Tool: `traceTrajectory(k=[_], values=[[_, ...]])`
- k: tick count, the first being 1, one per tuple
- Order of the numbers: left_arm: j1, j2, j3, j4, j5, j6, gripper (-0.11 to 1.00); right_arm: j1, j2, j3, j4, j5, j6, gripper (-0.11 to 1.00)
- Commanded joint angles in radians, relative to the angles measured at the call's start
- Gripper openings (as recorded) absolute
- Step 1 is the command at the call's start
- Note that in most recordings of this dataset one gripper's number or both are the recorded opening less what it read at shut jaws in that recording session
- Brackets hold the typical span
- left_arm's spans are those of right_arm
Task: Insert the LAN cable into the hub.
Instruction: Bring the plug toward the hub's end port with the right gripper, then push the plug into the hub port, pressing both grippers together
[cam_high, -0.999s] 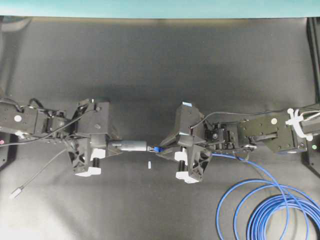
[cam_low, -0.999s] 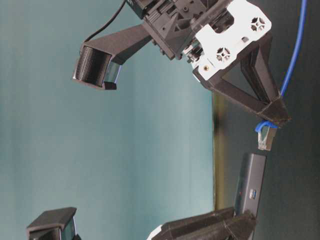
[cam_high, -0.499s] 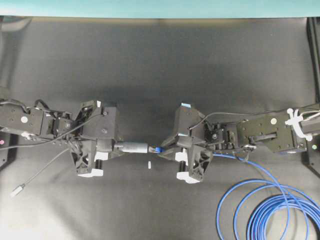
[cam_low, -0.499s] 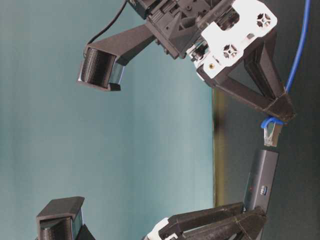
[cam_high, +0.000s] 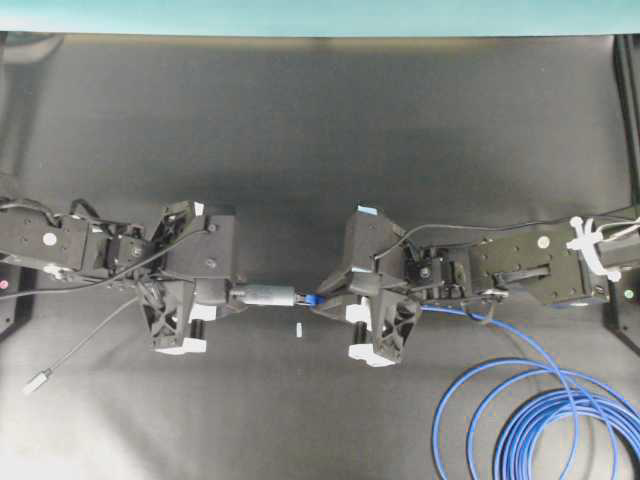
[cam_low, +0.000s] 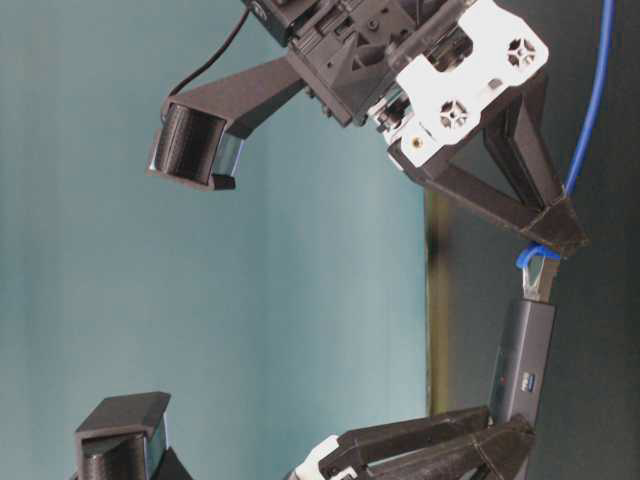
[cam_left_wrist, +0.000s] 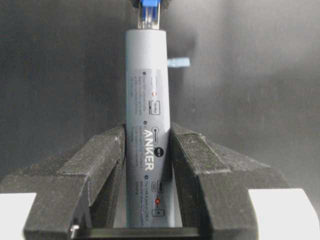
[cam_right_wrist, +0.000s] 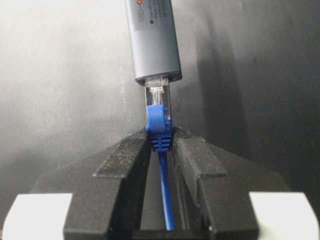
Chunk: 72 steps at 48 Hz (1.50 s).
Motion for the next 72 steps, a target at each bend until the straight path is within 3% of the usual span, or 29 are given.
traceTrajectory(k=[1, 11, 26, 44, 72], values=[[-0.002, -0.003, -0.026, 0.003, -0.002, 0.003, 0.28, 0.0, -0.002, -0.028, -0.006, 0.008, -0.008, 0.13], [-0.005, 0.012, -0.054, 0.003, 0.029, 0.048, 0.28, -0.003, 0.003, -0.04, -0.011, 0.043, -0.009, 0.13], [-0.005, 0.044, -0.12, 0.003, 0.169, 0.103, 0.28, -0.003, 0.005, -0.043, -0.011, 0.066, -0.006, 0.13], [-0.002, 0.074, -0.179, 0.003, 0.176, 0.109, 0.28, -0.006, 0.011, -0.064, -0.011, 0.107, 0.003, 0.13], [-0.002, 0.094, -0.175, 0.003, 0.123, 0.101, 0.28, -0.029, 0.011, -0.118, -0.006, 0.107, 0.003, 0.13]])
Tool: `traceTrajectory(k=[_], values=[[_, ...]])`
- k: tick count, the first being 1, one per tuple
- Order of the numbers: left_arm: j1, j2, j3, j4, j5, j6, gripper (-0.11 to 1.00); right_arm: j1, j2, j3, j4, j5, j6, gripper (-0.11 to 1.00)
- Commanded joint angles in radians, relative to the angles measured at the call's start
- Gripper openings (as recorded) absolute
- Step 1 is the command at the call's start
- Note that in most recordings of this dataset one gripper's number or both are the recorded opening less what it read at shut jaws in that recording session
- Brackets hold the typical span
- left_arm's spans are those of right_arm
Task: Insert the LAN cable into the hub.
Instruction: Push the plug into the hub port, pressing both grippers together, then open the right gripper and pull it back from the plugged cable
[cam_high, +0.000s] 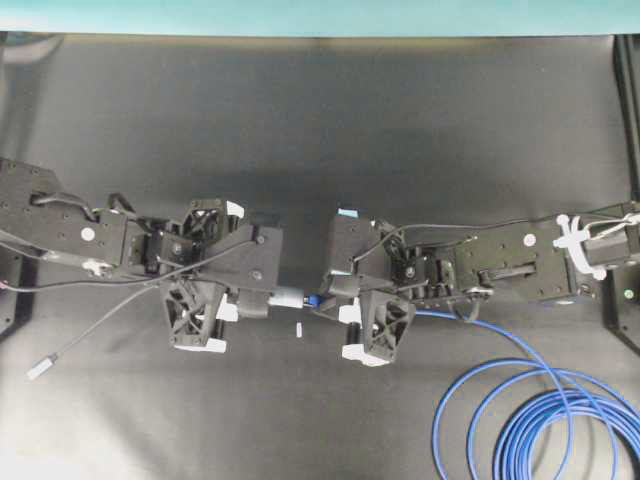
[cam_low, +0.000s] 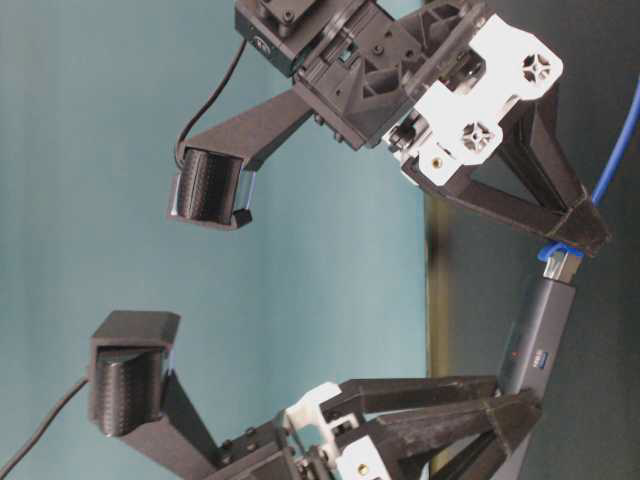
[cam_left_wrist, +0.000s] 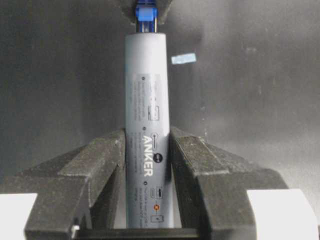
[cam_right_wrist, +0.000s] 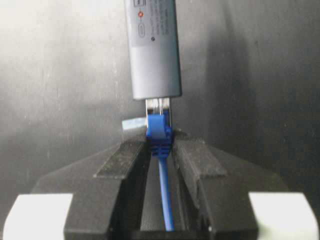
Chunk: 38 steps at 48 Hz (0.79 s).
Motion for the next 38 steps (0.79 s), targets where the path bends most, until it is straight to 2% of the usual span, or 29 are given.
traceTrajectory(k=[1, 14, 32, 34, 38], values=[[-0.006, 0.002, -0.023, 0.003, -0.049, -0.002, 0.28, -0.015, -0.014, -0.052, 0.003, -0.012, 0.002, 0.13], [0.003, 0.005, 0.005, 0.003, -0.067, 0.0, 0.28, -0.015, -0.02, -0.052, 0.002, -0.002, -0.003, 0.13], [0.003, -0.035, 0.063, 0.003, -0.083, -0.003, 0.28, -0.028, -0.072, 0.066, 0.006, 0.005, 0.028, 0.14], [0.003, -0.035, 0.063, 0.003, -0.087, -0.003, 0.28, -0.028, -0.077, 0.078, 0.008, 0.0, 0.038, 0.18], [0.003, -0.035, 0.066, 0.003, -0.112, -0.003, 0.28, -0.026, -0.086, 0.101, 0.009, -0.008, 0.067, 0.42]])
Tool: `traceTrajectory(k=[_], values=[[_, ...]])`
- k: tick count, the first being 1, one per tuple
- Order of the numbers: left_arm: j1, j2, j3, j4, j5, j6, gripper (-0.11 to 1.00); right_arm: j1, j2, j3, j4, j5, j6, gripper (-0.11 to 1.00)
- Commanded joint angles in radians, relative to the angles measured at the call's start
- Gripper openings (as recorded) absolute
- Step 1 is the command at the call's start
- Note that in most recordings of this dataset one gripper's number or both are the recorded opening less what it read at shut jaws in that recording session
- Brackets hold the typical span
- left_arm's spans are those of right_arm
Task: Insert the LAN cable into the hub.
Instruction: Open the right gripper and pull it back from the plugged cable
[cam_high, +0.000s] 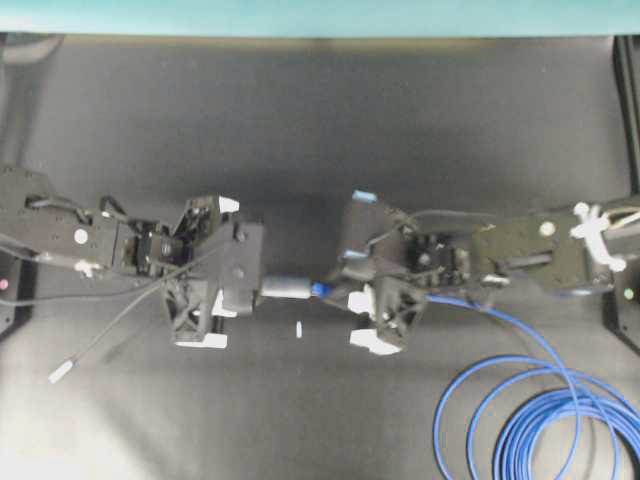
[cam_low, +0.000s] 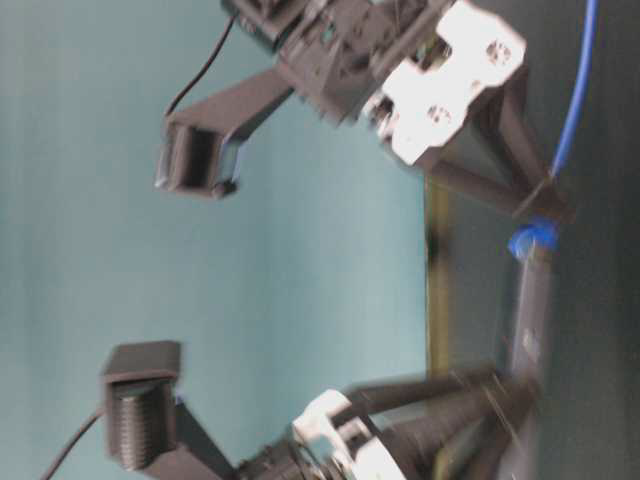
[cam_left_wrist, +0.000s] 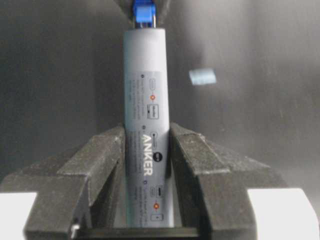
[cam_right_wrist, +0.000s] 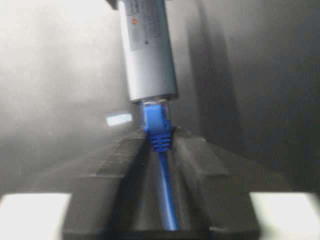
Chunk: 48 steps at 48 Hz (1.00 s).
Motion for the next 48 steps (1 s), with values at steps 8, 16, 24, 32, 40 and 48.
traceTrajectory(k=[8, 16, 24, 32, 40, 48], values=[[0.003, -0.028, 0.008, 0.002, -0.048, 0.002, 0.28, 0.012, -0.052, 0.043, 0.003, -0.029, 0.044, 0.83], [0.005, -0.035, 0.023, 0.003, -0.051, 0.002, 0.28, 0.012, -0.114, 0.104, 0.003, -0.043, 0.067, 0.86], [0.005, -0.04, 0.032, 0.002, -0.051, 0.002, 0.28, 0.018, -0.183, 0.164, 0.003, -0.061, 0.072, 0.87], [-0.002, -0.038, 0.035, 0.002, -0.058, 0.014, 0.28, 0.023, -0.236, 0.212, 0.003, -0.061, 0.074, 0.87], [0.0, -0.034, 0.038, 0.002, -0.061, 0.003, 0.28, 0.02, -0.262, 0.238, 0.003, -0.058, 0.075, 0.87], [0.009, -0.034, 0.035, 0.002, -0.061, -0.003, 0.35, 0.02, -0.27, 0.242, 0.005, -0.058, 0.074, 0.87]])
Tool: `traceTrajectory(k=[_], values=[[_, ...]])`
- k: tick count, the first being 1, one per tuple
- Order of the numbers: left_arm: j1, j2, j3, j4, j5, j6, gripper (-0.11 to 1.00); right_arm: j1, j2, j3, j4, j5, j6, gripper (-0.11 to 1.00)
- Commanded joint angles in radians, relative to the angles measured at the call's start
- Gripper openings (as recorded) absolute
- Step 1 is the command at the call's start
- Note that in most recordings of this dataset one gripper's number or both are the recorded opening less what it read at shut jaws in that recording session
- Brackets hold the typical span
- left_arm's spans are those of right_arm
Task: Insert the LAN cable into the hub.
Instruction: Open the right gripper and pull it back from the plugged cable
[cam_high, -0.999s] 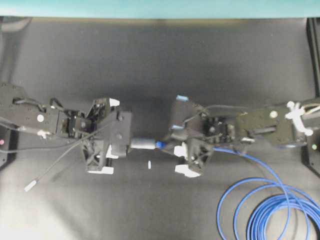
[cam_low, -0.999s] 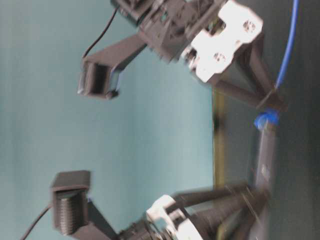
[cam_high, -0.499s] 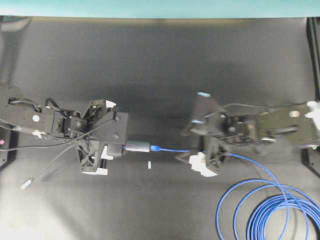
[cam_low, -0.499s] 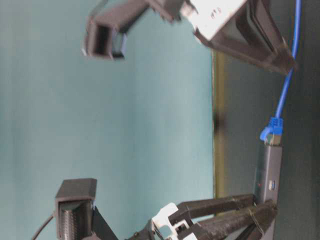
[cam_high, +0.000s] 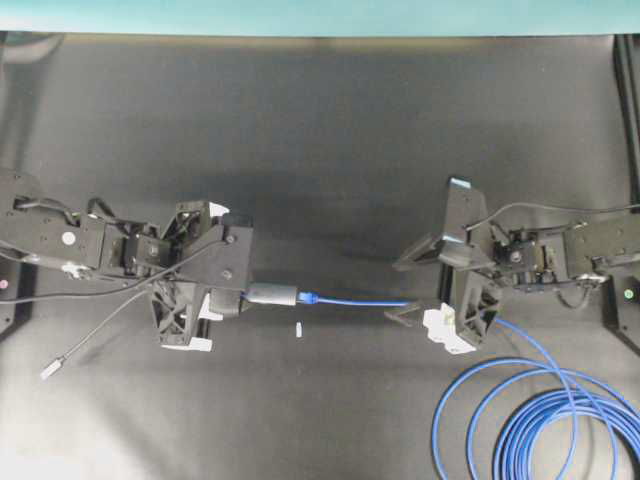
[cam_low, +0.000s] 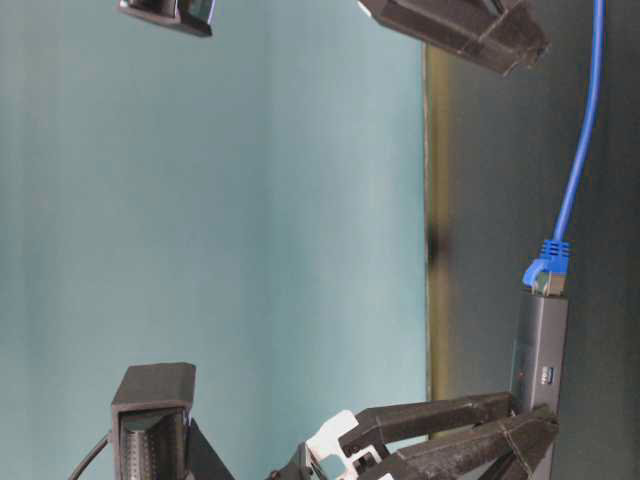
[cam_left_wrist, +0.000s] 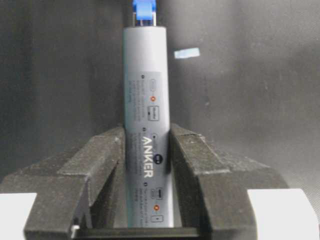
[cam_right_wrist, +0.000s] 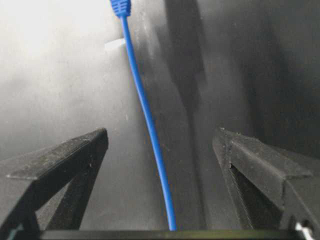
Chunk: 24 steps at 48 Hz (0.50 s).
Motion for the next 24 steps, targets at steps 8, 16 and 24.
traceTrajectory(k=[8, 16, 24], values=[[0.02, -0.011, -0.009, 0.002, -0.011, -0.017, 0.8, 0.002, -0.028, 0.008, 0.003, 0.0, 0.005, 0.87], [0.02, -0.025, 0.006, 0.002, -0.008, -0.018, 0.81, 0.0, -0.074, 0.028, 0.003, 0.011, 0.005, 0.87], [0.023, -0.137, 0.077, 0.002, 0.003, -0.02, 0.81, -0.002, -0.144, 0.055, 0.002, 0.043, 0.005, 0.87]])
